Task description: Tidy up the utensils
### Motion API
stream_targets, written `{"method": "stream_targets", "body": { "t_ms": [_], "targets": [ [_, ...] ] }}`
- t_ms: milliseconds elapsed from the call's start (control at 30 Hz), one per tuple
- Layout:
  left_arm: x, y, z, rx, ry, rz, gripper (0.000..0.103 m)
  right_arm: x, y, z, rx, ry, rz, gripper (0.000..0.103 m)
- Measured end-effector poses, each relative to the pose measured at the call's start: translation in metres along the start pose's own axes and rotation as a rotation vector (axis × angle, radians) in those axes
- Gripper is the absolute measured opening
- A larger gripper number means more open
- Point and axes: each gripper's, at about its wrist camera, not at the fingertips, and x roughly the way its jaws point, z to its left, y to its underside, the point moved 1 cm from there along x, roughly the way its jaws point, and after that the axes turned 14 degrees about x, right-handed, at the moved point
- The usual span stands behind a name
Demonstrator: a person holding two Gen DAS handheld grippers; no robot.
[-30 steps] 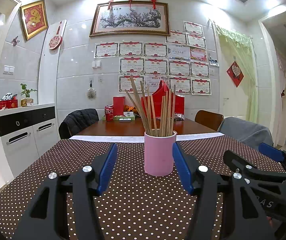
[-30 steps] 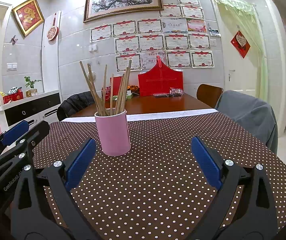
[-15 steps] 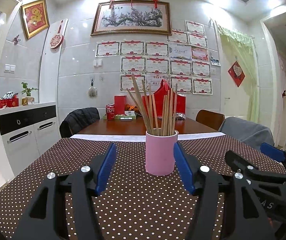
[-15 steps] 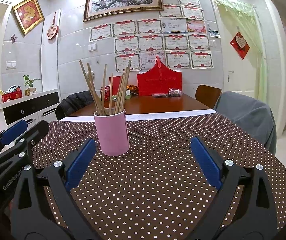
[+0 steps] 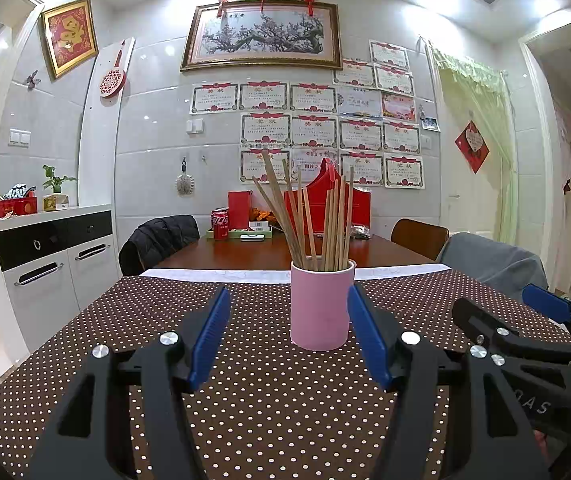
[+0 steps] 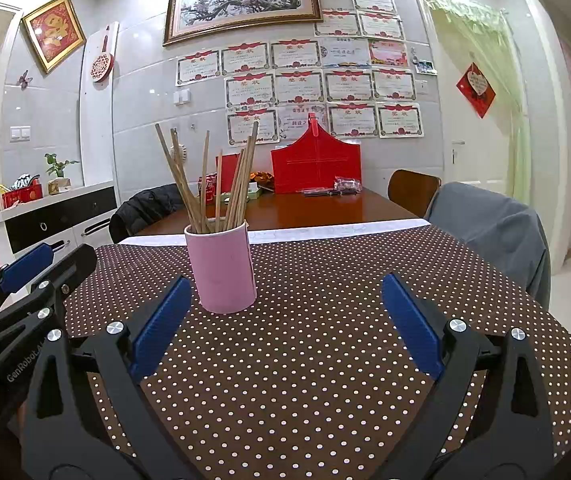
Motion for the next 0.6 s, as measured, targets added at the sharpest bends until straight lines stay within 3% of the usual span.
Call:
{"method": "stream_targets", "body": {
  "t_ms": [600],
  "targets": [
    [-0.0001,-0.0001,0.0004,0.000,0.000,0.000,0.061,-0.0004,-0.0005,0.0011,0.002,0.001,0.003,0.095]
  ]
}}
